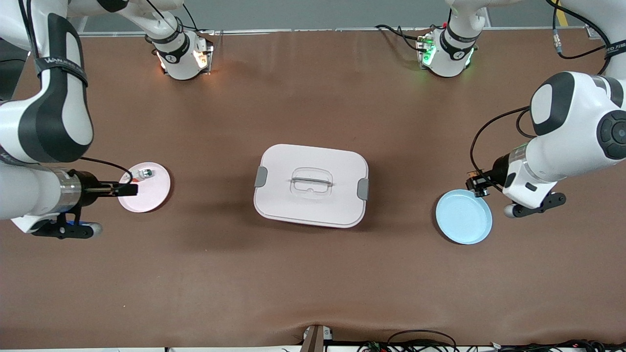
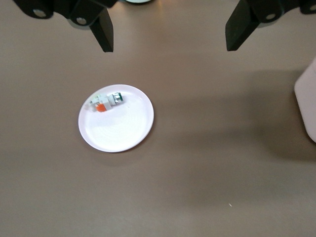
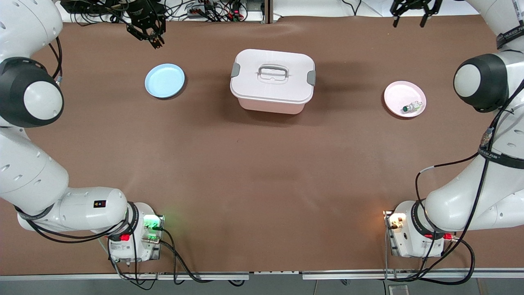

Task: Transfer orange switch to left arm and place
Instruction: 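Lower the switch onto the light-blue plate with the left gripper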

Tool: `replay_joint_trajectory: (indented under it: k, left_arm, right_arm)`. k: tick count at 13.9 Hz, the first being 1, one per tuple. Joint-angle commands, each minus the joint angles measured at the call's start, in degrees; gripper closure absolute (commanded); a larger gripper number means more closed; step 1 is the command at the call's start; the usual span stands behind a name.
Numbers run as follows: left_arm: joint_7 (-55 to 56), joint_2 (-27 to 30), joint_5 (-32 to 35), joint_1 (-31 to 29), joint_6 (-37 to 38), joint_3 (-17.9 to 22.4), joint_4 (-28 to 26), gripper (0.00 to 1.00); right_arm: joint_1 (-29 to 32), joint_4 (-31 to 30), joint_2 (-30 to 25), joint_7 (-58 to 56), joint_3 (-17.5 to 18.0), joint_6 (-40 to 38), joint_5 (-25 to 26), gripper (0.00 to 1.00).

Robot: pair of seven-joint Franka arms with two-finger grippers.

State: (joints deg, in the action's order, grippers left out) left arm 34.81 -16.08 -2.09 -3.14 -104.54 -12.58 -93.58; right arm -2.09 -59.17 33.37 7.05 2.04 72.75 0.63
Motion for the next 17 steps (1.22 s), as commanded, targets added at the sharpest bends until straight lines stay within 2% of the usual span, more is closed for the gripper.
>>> replay_joint_trajectory:
  k: [1, 4, 7, 10, 17]
  left_arm:
    - [15.2, 0.6, 4.9, -1.0, 0.0, -0.3, -0.3, 1.00]
    - [27.1, -0.2, 5.1, -1.3, -3.2, -0.3, -1.8, 1.00]
    - [37.5, 0.1, 6.0, -1.7, -13.5, -0.2, -9.1, 1.00]
    - [46.8, -1.2, 11.8, -1.7, -23.3, -0.4, -14.6, 1.00]
    - [47.4, -9.0, 12.9, -3.4, -30.2, -0.2, -14.2, 1.00]
  right_arm:
    - [1.2, -0.3, -0.8, -2.2, 0.8, -2.7, 1.9, 0.00]
    - [1.9, -0.4, -3.8, -2.3, 0.8, -4.9, 1.7, 0.00]
    - [2.6, -0.7, -3.8, -2.4, 0.9, -4.9, 1.5, 0.00]
    - [3.0, -0.7, -3.7, -3.4, 0.9, -4.5, 1.0, 0.00]
    - [3.6, -0.7, -3.7, -2.9, 1.0, -3.4, 0.9, 0.00]
